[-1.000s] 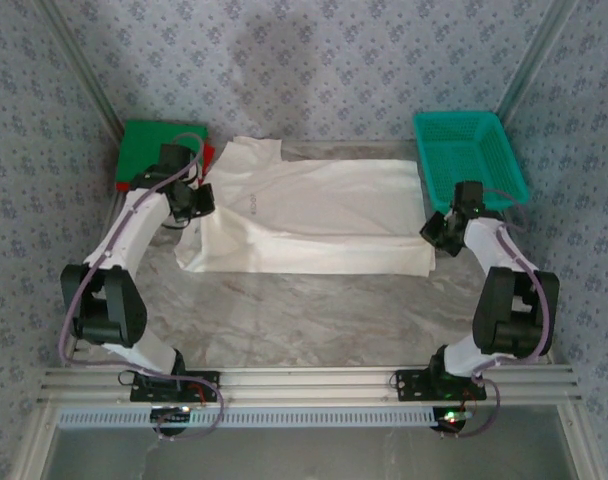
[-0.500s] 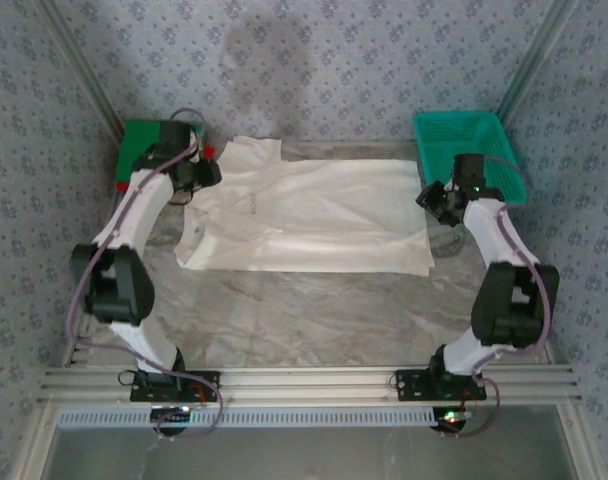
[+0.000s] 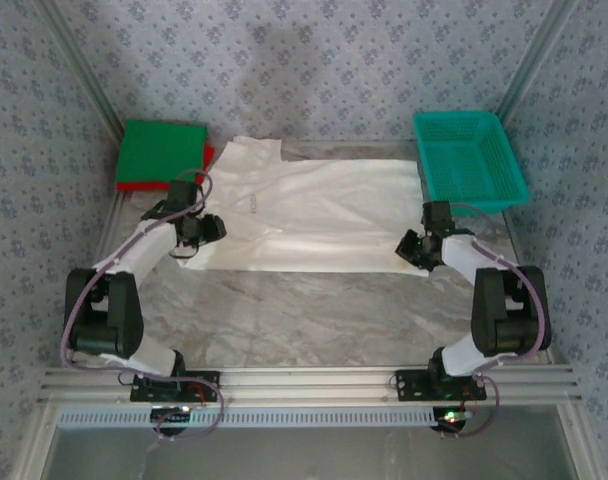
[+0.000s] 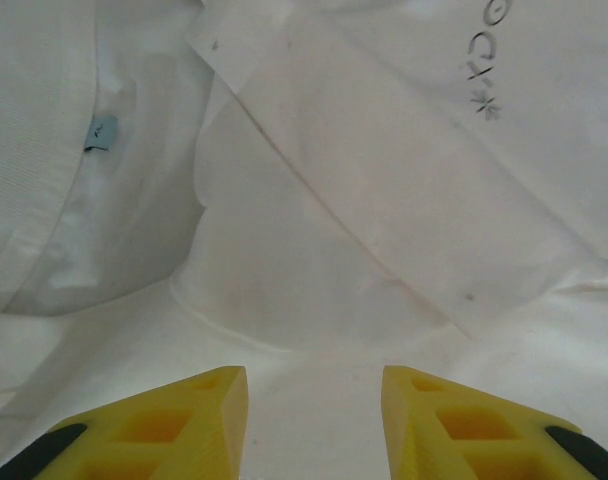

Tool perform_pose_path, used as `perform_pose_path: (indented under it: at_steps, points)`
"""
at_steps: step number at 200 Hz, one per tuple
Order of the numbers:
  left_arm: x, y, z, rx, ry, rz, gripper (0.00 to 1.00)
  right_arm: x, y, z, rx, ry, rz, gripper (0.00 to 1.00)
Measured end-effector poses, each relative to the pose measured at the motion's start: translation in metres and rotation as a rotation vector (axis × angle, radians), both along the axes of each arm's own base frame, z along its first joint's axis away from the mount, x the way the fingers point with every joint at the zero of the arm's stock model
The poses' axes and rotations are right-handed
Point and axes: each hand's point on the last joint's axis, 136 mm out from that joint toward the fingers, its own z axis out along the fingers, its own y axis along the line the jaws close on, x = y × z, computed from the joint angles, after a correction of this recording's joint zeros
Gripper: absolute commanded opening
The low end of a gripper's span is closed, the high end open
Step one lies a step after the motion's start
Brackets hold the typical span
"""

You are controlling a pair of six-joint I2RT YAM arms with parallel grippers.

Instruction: Fold and stack the t-shirts

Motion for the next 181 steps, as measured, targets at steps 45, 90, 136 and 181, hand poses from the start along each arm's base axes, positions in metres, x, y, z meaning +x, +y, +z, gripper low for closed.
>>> perform_pose_path:
  at_steps: [45, 90, 136, 181]
  points:
    - [0.009, 0.011, -0.059, 0.025, 0.126, 0.034, 0.41, 0.025, -0.004, -0.017, 0.006, -0.01, -0.035, 0.0]
    - [0.033, 0.032, -0.064, 0.035, 0.118, 0.102, 0.42, 0.039, -0.014, -0.017, 0.02, -0.034, -0.108, 0.0]
    - [0.03, 0.044, -0.066, 0.045, 0.131, 0.134, 0.43, 0.039, -0.025, -0.018, 0.062, -0.04, -0.177, 0.0]
    - [0.014, 0.043, -0.068, 0.025, 0.138, 0.139, 0.43, 0.019, -0.025, -0.018, 0.083, -0.038, -0.202, 0.0]
